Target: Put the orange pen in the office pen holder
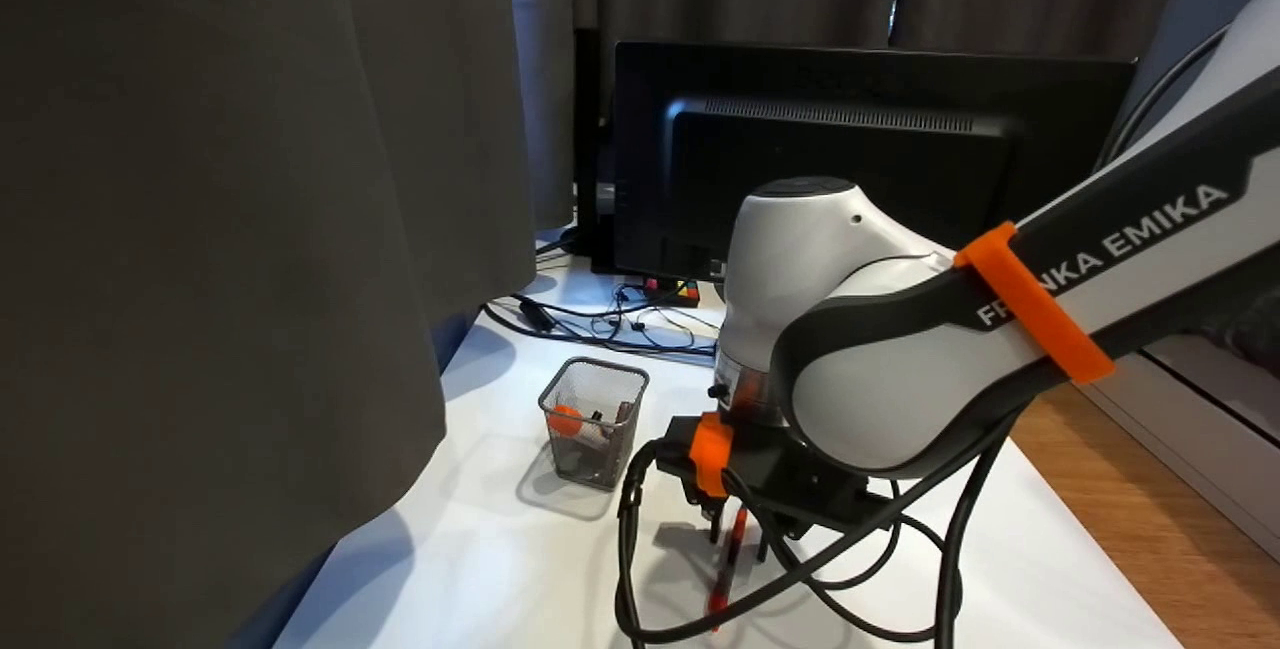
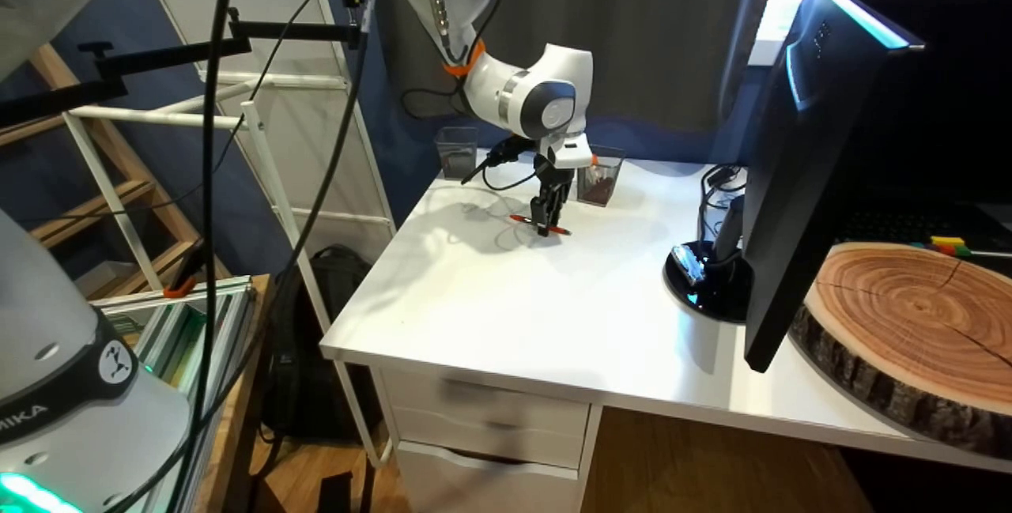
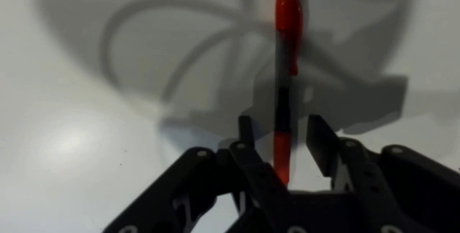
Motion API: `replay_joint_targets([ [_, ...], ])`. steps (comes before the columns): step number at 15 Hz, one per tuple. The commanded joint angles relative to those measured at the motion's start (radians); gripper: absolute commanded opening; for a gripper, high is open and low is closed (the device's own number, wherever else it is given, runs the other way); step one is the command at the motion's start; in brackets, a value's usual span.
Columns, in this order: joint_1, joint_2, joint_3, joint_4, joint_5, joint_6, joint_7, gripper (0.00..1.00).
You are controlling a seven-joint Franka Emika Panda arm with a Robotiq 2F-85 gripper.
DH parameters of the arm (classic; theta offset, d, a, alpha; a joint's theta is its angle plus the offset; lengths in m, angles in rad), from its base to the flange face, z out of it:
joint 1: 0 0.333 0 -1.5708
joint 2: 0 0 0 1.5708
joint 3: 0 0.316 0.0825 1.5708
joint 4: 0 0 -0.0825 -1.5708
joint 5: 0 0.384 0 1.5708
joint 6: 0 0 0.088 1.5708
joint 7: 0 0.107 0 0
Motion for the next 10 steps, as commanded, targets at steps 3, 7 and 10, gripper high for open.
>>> replay_joint_targets([
  [3,-0.006,-0.003,0.002,0.032,-0.004,-0.019,0.002,0.0],
  [7,-0.003,-0.055,-0.021,-0.007,-0.028,-0.074,-0.002,0.03],
  [10,0.026,-0.205,-0.12,-0.135,-0.106,-0.073,0.056,0.03],
])
